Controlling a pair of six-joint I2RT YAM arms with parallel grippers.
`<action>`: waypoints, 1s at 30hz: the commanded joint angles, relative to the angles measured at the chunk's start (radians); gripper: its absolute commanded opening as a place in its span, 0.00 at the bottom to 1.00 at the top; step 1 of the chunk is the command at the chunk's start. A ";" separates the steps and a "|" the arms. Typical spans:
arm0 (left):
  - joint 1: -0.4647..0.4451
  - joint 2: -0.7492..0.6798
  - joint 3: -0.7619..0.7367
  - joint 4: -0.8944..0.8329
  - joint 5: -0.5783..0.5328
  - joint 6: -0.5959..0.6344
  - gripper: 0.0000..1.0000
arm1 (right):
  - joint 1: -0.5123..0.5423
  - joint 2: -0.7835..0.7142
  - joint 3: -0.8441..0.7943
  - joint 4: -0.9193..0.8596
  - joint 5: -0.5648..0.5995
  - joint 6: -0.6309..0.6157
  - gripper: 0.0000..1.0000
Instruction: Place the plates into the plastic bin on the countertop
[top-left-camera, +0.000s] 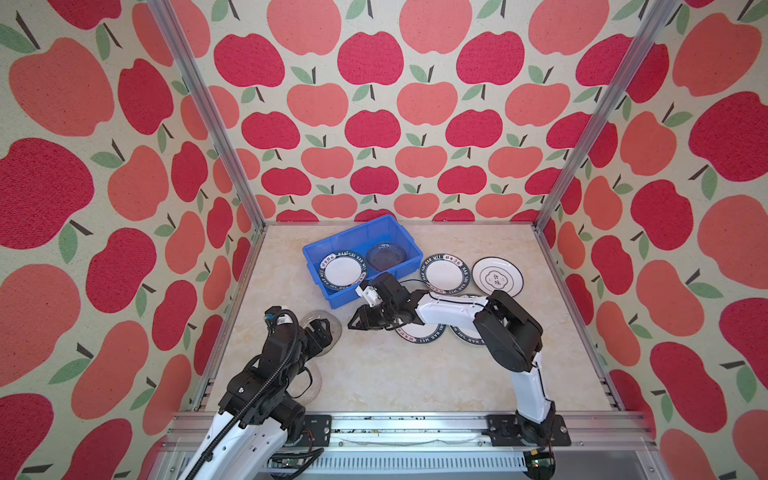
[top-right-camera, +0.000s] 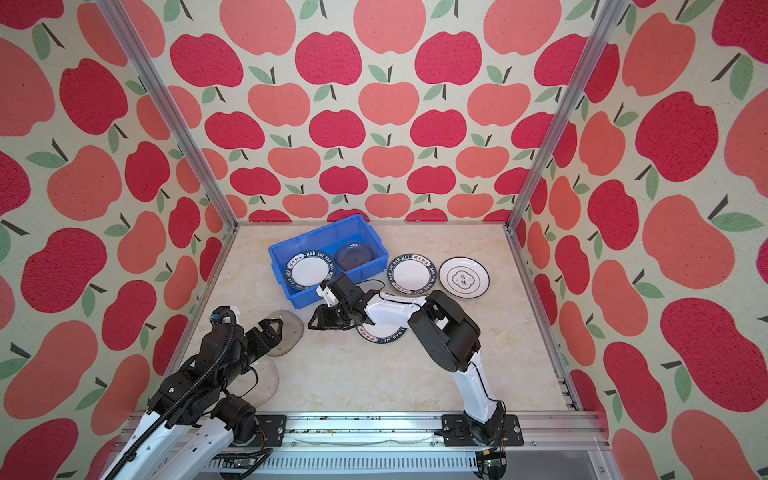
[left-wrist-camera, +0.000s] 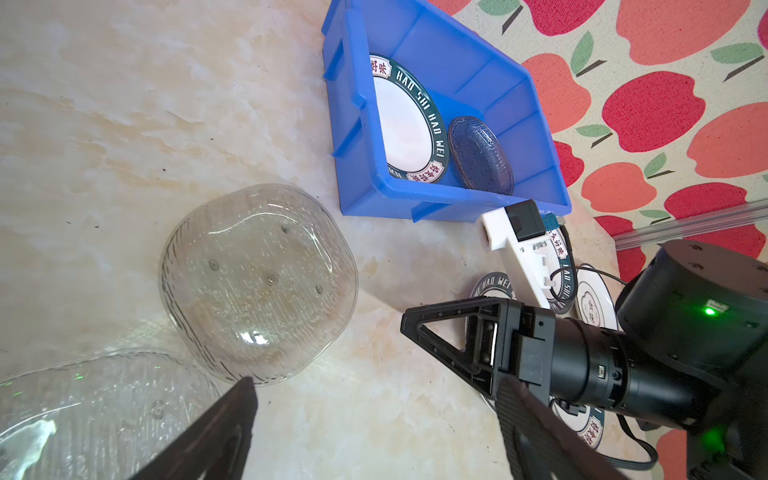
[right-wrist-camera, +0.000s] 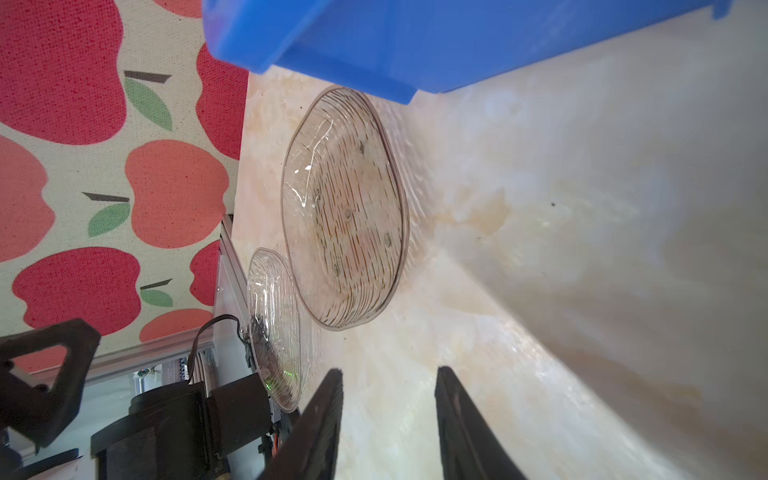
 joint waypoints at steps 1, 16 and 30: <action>0.010 -0.016 -0.002 -0.031 -0.003 0.023 0.92 | 0.010 0.056 0.043 0.055 -0.052 0.085 0.39; 0.027 -0.063 0.005 -0.100 -0.025 0.046 0.93 | 0.065 0.109 0.229 -0.274 0.138 -0.224 0.49; 0.061 0.021 0.166 -0.187 0.018 0.052 0.94 | 0.208 -0.037 0.176 -0.353 0.108 -0.310 0.47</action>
